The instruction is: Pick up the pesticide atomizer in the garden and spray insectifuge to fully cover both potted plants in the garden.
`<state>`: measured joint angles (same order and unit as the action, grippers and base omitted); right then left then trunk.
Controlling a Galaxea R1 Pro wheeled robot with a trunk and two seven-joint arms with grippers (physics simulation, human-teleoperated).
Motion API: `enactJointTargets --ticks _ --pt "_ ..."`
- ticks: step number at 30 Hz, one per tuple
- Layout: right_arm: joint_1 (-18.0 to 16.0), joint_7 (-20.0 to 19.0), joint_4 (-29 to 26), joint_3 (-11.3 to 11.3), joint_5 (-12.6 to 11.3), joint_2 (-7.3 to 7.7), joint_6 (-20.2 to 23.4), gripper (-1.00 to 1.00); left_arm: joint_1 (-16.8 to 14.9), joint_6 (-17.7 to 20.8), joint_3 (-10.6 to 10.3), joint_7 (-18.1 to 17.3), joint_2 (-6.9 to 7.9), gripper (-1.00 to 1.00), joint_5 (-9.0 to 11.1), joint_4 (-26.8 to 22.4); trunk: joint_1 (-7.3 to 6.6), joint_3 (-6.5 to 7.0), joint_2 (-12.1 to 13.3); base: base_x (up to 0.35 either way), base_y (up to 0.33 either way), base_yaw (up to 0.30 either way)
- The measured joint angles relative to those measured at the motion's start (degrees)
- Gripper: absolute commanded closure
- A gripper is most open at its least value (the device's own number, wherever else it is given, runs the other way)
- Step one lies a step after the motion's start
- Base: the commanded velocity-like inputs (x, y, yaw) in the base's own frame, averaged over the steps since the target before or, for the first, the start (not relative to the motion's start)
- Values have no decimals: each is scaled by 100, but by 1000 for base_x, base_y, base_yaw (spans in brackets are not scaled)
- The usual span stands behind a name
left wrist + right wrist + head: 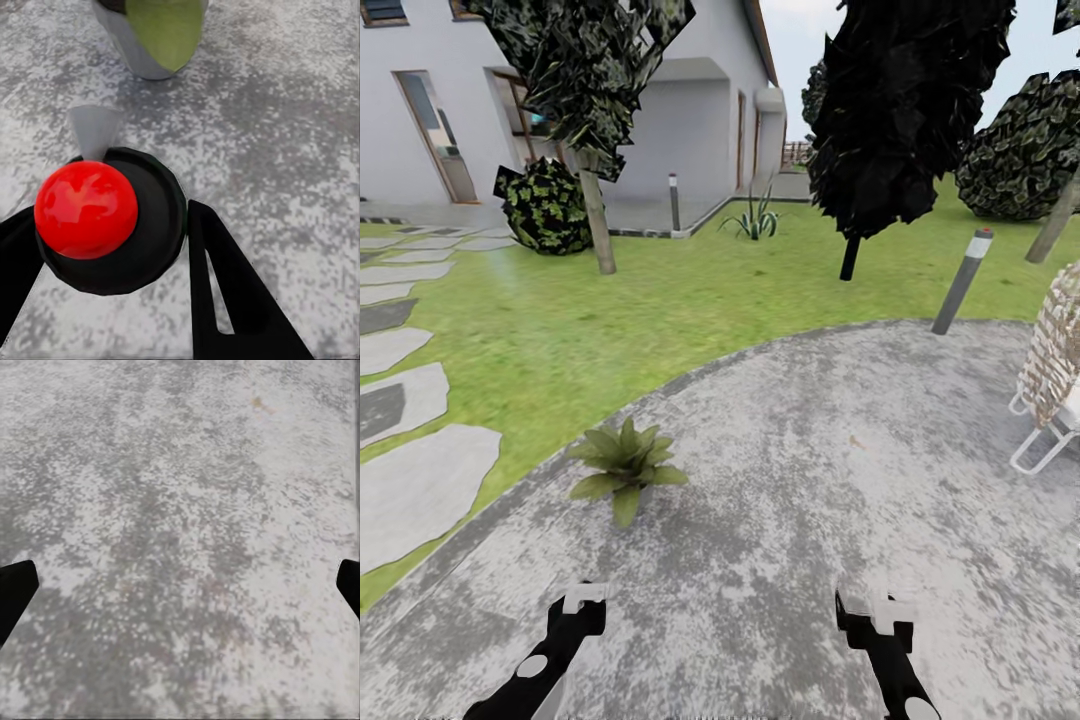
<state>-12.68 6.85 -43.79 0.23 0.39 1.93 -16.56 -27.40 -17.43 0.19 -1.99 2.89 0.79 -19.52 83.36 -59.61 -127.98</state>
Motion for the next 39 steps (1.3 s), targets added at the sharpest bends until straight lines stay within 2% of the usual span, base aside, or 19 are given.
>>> enactJointTargets --ticks 6,24,34,39 --pt "1 0 -3 1 1 0 0 -100 0 2 3 0 0 100 0 -4 -2 39 0 -120 274 -127" --pt "-1 8 -9 1 -2 -11 -1 -100 1 5 -7 0 9 100 0 -16 -2 44 0 18 306 -3" --pt "-1 8 -7 1 -5 -18 -1 -100 1 -5 -22 -6 1 100 -6 -14 -4 44 0 152 306 -1" --pt "-1 5 -8 0 -5 -17 0 -100 0 -7 -33 -7 7 100 -8 -19 -4 47 0 171 306 -146"
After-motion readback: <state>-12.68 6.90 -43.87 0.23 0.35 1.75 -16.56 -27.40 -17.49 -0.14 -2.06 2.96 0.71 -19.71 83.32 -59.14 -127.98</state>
